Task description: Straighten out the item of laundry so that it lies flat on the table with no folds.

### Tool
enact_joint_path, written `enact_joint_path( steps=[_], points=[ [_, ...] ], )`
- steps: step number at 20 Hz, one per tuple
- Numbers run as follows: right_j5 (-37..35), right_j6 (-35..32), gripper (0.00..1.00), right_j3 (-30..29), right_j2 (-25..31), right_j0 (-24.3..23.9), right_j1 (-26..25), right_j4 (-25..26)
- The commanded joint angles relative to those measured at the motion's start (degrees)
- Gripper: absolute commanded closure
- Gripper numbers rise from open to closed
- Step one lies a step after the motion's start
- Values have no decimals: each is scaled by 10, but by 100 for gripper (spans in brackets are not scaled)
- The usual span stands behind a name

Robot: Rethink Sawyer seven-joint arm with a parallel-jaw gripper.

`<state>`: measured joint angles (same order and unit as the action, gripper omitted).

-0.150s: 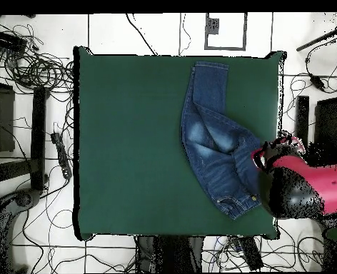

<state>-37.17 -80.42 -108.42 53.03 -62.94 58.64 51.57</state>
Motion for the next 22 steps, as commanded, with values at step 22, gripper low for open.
enact_joint_path(
  steps=[22],
  points=[
    [73,-138,0,-100,-204,124,-74,-101]
  ],
)
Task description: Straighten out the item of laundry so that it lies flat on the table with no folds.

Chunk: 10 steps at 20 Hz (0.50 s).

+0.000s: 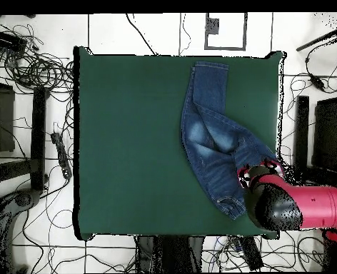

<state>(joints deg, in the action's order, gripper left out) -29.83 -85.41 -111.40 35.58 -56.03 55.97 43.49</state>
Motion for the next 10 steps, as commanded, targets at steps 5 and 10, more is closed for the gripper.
enact_joint_path(
  steps=[5,10],
  points=[
    [1,-72,0,-72,-44,68,-57,-16],
    [9,-62,0,-73,-59,83,-68,-2]
  ],
)
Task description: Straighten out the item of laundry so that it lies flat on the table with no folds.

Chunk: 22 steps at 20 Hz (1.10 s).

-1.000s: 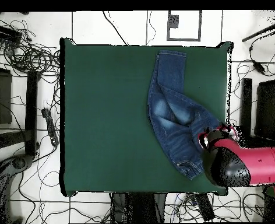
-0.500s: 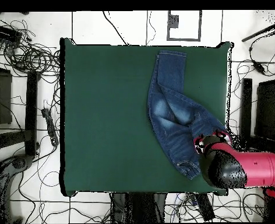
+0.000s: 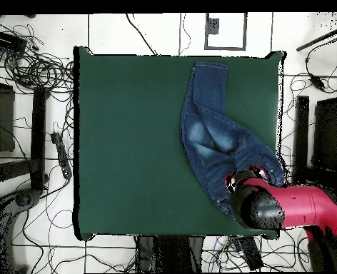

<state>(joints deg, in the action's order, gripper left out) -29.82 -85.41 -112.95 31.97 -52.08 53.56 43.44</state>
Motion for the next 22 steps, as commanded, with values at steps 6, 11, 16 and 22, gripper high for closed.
enact_joint_path(
  steps=[6,11,16,22],
  points=[
    [10,-32,0,-59,-28,52,-52,16],
    [16,-14,0,-59,-33,62,-64,40],
    [16,-7,0,-62,-38,66,-79,49],
    [25,-22,0,-60,-60,75,-108,75]
  ],
)
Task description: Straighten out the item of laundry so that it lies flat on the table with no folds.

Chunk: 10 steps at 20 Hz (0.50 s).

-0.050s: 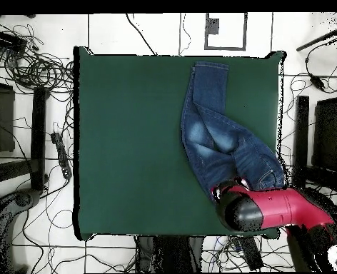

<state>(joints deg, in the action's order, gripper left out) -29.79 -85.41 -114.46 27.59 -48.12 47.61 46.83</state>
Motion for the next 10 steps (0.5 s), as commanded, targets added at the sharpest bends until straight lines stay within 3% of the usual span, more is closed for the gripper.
enact_joint_path(
  steps=[1,10],
  points=[
    [27,-29,0,-45,-21,37,-53,43],
    [35,-48,0,-42,-51,48,-89,50]
  ],
)
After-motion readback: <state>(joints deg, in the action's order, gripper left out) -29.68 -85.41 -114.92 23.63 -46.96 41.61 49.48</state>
